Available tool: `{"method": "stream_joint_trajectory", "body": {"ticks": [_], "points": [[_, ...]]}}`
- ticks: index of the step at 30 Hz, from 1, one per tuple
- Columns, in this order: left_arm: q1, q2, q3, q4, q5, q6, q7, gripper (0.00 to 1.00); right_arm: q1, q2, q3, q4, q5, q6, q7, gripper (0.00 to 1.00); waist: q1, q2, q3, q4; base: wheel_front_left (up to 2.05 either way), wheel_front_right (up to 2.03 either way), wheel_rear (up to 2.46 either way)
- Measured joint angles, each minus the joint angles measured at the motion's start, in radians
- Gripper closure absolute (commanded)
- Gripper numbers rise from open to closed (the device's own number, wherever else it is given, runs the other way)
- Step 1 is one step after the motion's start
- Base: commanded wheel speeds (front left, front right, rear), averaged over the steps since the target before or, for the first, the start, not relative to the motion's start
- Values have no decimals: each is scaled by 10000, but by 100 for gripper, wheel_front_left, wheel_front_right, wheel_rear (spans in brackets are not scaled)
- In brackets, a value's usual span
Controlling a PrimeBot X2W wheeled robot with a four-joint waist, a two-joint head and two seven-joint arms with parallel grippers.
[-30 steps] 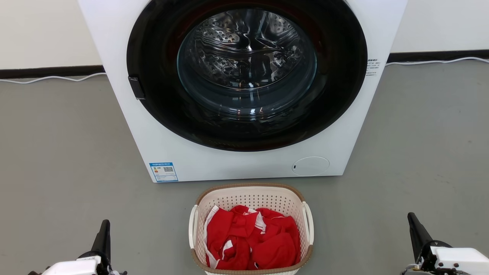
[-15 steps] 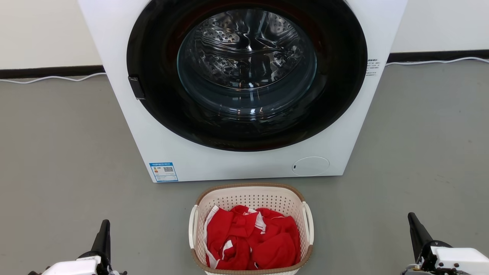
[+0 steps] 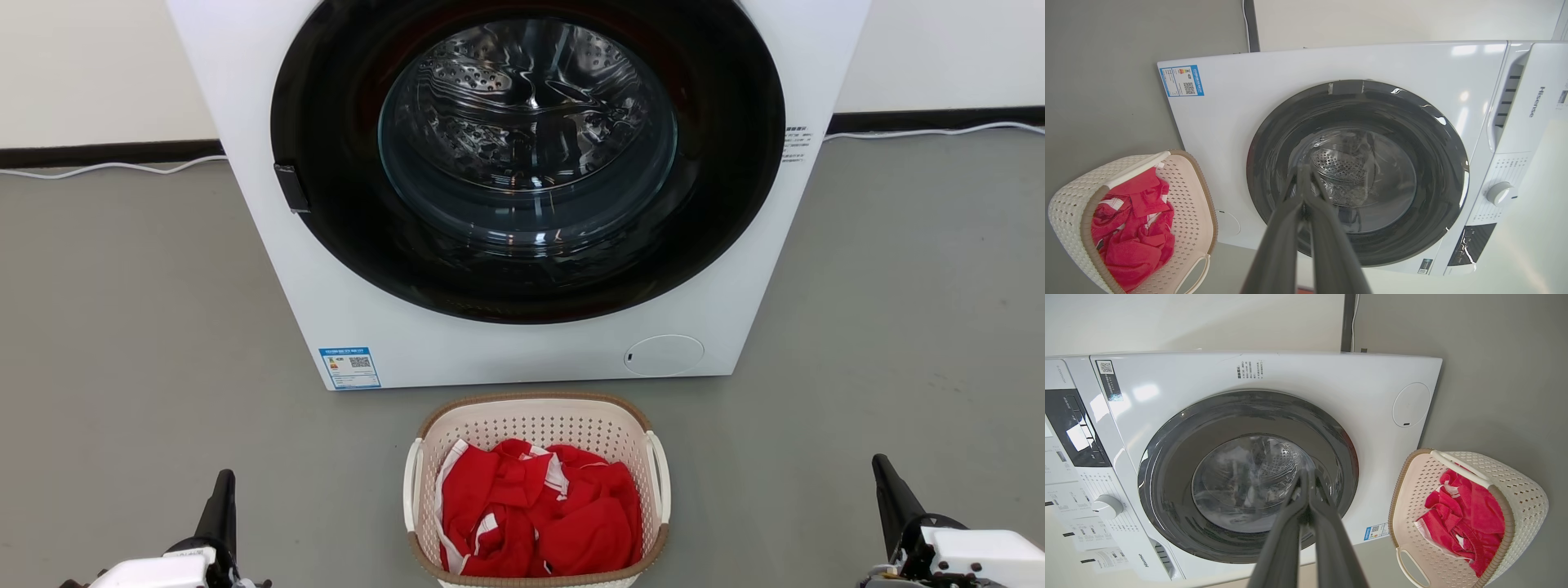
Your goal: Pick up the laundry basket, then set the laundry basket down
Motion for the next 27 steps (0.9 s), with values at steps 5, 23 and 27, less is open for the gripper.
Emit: {"method": "stream_joint_trajectory", "body": {"ticks": [5,23,27], "points": [[0,0,0,0,0,0,0,100,0,2,-2,0,0,0,0,100,0,0,0,0,0,0,0],[0,0,0,0,0,0,0,100,0,2,-10,0,0,0,2,100,0,0,0,0,0,0,0],[0,0,0,0,0,0,0,100,0,2,-10,0,0,0,2,100,0,0,0,0,0,0,0]]}}
